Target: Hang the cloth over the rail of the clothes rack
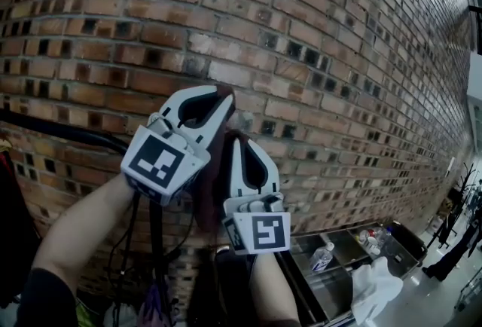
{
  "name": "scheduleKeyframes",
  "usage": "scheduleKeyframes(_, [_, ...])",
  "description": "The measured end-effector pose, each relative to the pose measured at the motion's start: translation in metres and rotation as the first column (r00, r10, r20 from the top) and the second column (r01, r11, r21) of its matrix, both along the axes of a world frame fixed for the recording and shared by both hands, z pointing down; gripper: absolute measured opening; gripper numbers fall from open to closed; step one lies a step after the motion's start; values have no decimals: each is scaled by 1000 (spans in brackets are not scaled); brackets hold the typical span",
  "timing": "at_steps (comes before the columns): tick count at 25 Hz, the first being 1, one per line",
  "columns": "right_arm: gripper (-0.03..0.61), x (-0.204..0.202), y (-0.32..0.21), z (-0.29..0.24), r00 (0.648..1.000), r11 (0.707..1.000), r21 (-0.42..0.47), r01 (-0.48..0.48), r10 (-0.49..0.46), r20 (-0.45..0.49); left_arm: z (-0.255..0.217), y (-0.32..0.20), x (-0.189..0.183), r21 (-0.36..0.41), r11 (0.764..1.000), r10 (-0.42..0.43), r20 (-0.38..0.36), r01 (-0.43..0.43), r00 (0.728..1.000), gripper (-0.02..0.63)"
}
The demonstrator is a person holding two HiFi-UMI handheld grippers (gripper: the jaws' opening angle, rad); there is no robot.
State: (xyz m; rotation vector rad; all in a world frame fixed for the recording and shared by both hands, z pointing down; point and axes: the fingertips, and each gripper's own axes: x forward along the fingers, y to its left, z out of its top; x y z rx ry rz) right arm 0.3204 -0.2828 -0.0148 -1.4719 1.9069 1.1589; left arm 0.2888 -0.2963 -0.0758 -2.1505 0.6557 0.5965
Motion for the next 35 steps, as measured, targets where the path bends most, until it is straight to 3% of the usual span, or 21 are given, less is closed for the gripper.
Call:
scheduleKeyframes(6, [38, -40, -14, -16, 993, 994, -45, 96, -92, 75, -41, -39, -71, -52, 997, -53, 78, 57, 996, 28])
scheduleKeyframes(9, [38, -71, -14, -22, 990, 991, -41, 126, -123, 70, -54, -42, -116, -3, 996, -93, 76, 93, 993, 28])
scheduleKeyframes(13, [38, -125, -5, -36, 994, 994, -2, 106, -106, -23, -66, -43, -173, 86, 985, -157, 84, 150, 984, 28])
scheduleKeyframes(16, [38, -165, -4, -44, 992, 998, 23, 58, -55, -109, -74, -60, -217, 58, 980, -196, 94, 191, 976, 28])
scheduleKeyframes(19, [38, -195, -12, -44, 973, 997, 29, -76, 81, -218, -80, -81, -262, 10, 973, -232, 105, 232, 967, 28])
scheduleKeyframes(23, [39, -218, -9, -50, 949, 984, 41, -174, 178, -261, -81, -87, -320, -2, 966, -259, 89, 260, 962, 28])
scheduleKeyframes(26, [39, -243, 5, -57, 959, 993, 41, -113, 120, -256, -82, -77, -356, -1, 969, -245, 87, 247, 966, 28])
scheduleKeyframes(29, [38, -273, 11, -54, 966, 1000, 5, -26, 27, -257, -77, -75, -388, -47, 973, -219, 141, 227, 966, 26])
scheduleKeyframes(35, [38, -291, 9, -47, 977, 986, -33, 163, -166, -137, -50, -57, -453, -127, 981, -116, 228, 148, 967, 25])
